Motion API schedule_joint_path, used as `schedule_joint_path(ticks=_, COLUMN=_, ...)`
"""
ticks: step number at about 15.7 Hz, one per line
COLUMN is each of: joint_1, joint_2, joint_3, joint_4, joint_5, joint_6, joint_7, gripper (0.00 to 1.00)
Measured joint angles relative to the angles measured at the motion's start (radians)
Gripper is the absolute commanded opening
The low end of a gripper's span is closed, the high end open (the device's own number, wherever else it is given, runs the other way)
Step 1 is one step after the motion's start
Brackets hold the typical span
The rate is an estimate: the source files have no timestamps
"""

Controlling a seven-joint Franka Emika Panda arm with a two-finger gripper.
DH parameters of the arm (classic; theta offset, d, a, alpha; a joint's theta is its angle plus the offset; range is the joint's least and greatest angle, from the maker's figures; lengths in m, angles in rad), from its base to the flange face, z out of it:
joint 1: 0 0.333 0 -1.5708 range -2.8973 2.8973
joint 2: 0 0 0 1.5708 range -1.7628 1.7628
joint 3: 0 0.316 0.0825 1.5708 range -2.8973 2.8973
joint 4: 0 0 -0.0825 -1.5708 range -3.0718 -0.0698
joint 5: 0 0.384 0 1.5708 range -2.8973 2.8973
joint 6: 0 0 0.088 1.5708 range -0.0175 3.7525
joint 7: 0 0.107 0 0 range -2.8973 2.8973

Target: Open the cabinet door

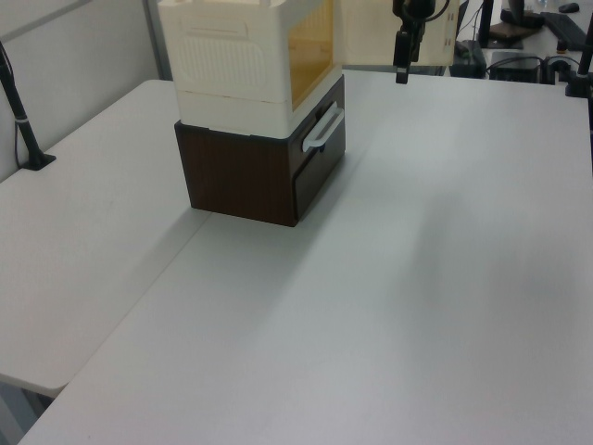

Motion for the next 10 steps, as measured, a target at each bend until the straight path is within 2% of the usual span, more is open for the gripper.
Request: schedule_joint_path(ticks=10, joint_1=-0.018, joint_2=-0.018, joint_3=0.0, joint_4=-0.035, joint_5=0.0, joint_6=-0.017, joint_7=0.026, gripper=1.0)
